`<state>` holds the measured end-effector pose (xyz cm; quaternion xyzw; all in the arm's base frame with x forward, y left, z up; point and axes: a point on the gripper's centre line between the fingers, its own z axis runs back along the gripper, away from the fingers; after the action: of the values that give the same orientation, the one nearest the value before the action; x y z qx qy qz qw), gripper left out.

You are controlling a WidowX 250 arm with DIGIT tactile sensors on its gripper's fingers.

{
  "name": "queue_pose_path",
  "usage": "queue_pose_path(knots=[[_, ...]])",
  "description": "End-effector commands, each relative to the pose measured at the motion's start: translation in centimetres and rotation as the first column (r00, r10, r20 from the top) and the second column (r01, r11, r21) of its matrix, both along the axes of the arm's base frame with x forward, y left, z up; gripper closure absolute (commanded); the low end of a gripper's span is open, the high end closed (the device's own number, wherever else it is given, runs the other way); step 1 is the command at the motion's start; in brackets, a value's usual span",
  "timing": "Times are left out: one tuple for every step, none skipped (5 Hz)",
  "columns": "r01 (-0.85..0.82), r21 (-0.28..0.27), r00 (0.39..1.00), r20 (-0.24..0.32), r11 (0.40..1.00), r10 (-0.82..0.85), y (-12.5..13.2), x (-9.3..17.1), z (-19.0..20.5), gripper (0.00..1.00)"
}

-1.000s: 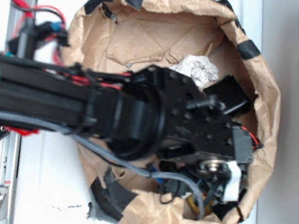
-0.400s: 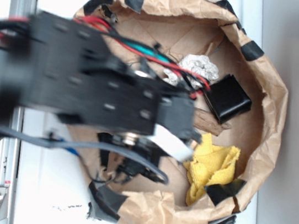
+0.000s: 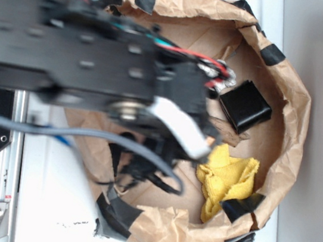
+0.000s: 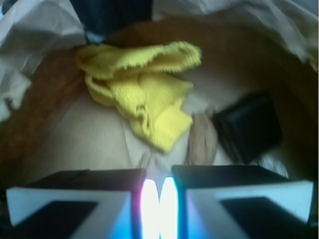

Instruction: Grab the yellow cloth.

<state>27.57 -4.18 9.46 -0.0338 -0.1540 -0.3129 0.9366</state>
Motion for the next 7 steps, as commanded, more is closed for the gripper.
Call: queue_pose_path(knots=[[0.151,-0.002,0.987,0.063,0.988,-0.151,-4.7,3.1,-2.1,0.0],[0.186,0.019,0.982,0.026,0.982,-0.186,-6.4,3.8,-3.9,0.0],[0.212,-0.011,0.977,0.0,0.977,-0.212,-7.4,3.5,-5.0,0.08],[0.206,-0.036,0.978,-0.019,0.978,-0.207,-7.7,3.0,-5.4,1.0],[0.208,-0.054,0.978,-0.012,0.977,-0.209,-7.2,2.5,-5.1,1.0],[0.235,-0.044,0.972,-0.011,0.971,-0.236,-6.8,1.7,-4.5,1.0],[0.232,-0.016,0.972,-0.024,0.973,-0.232,-6.3,0.6,-4.4,1.0]])
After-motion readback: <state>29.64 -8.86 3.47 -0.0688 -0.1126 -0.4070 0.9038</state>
